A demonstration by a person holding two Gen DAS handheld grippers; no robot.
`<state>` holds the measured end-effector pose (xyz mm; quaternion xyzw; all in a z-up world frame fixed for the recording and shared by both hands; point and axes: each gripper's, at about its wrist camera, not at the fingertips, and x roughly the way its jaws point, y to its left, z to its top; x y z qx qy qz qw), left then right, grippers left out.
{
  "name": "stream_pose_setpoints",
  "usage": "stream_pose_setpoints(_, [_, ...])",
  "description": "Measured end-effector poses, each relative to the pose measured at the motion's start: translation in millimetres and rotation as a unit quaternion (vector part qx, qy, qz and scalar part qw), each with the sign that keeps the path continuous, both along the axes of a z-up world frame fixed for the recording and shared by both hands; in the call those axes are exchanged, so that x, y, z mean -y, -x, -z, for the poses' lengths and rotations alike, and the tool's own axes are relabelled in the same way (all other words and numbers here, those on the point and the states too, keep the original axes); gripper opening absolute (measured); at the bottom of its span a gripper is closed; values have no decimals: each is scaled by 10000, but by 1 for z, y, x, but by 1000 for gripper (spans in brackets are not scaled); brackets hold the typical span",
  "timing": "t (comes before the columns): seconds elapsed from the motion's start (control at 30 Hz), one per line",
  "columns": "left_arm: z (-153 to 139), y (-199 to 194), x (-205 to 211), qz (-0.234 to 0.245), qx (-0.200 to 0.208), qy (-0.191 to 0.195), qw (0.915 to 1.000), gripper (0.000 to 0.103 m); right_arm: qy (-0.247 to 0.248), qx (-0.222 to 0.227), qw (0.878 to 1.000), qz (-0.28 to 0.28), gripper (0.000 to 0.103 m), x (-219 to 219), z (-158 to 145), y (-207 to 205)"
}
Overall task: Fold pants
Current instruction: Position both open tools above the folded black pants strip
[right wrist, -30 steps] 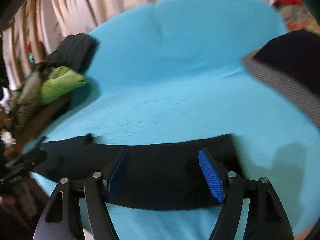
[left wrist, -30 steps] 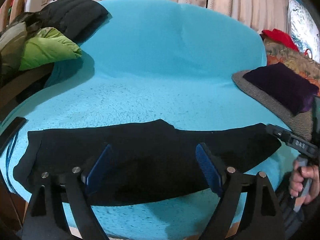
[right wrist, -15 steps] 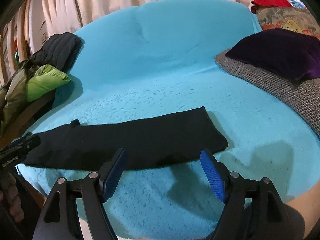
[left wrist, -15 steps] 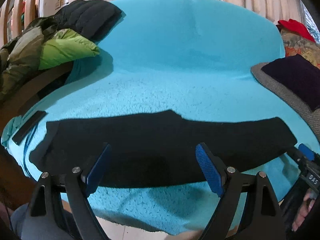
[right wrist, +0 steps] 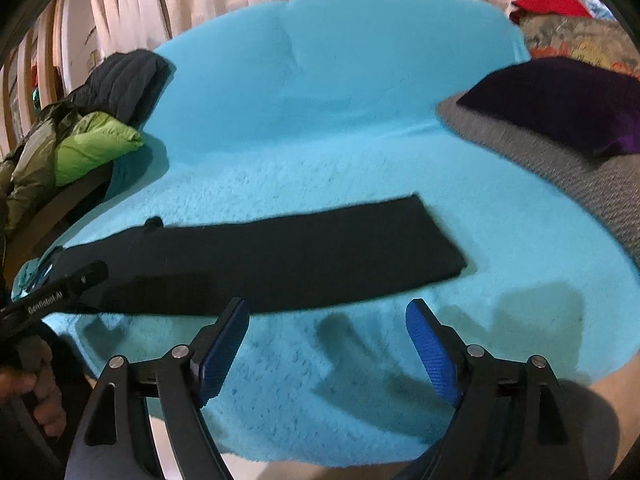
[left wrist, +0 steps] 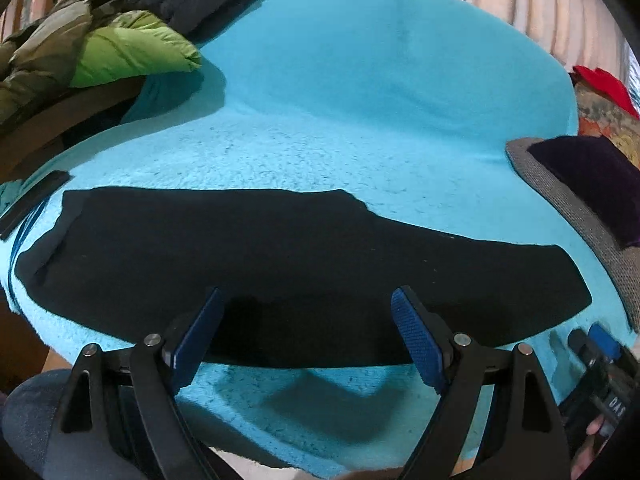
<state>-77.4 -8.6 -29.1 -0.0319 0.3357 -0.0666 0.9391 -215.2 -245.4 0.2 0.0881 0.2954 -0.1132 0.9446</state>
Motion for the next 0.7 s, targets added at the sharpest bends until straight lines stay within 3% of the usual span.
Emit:
stream_pose_setpoints(0.2, [4, -4, 2, -66, -79, -118, 9999, 86, -753, -508, 9955, -257, 83, 11, 21, -13])
stream_pose_setpoints(0.7, [12, -10, 3, -40, -298, -211, 9993, 88, -860, -276, 9952, -388, 98, 7, 24, -10])
